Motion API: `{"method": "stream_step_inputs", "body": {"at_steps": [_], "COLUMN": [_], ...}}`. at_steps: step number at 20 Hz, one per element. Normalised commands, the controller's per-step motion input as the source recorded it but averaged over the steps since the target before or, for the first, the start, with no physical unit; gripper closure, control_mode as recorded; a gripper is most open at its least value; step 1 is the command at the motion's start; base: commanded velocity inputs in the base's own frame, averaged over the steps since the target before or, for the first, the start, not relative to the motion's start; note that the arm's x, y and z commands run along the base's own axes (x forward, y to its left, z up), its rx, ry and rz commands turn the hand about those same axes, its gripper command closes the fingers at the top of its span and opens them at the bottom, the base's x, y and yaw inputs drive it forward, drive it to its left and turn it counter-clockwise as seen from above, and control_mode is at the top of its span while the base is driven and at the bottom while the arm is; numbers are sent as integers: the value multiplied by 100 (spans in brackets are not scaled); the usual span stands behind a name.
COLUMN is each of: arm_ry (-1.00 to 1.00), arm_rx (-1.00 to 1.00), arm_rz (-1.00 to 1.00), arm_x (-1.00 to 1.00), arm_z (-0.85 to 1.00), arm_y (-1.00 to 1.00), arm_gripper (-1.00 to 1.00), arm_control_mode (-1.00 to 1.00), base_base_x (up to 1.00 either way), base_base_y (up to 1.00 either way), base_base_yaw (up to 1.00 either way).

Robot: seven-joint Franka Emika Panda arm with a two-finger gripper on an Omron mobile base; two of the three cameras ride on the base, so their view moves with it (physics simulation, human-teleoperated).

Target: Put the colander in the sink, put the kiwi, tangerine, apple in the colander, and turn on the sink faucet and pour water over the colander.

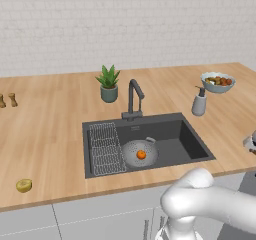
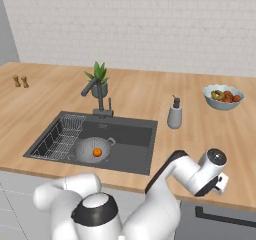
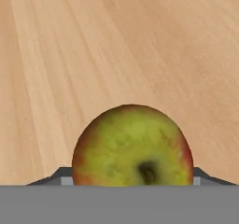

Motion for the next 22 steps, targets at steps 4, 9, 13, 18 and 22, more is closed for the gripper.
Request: {"method": "stream_step_inputs", "body": {"at_steps": [4, 9, 13, 18, 22], "arm_ry": [-22, -24, -24, -7, 1], "arm_rx": [0, 0, -1, -1, -1], "arm_rz": [0, 1, 3, 9, 25], "arm_x": [-19, -27, -34, -26, -4], "arm_z": [11, 57, 80, 82, 90], "arm_y": [51, 70, 71, 76, 67], "arm_gripper": [100, 100, 100, 100, 100], "arm_control_mode": [-100, -100, -100, -100, -100], "base_base_x": [0, 0, 0, 0, 0], "base_base_y": [0, 0, 0, 0, 0], "base_base_yaw": [0, 0, 0, 0, 0]}}
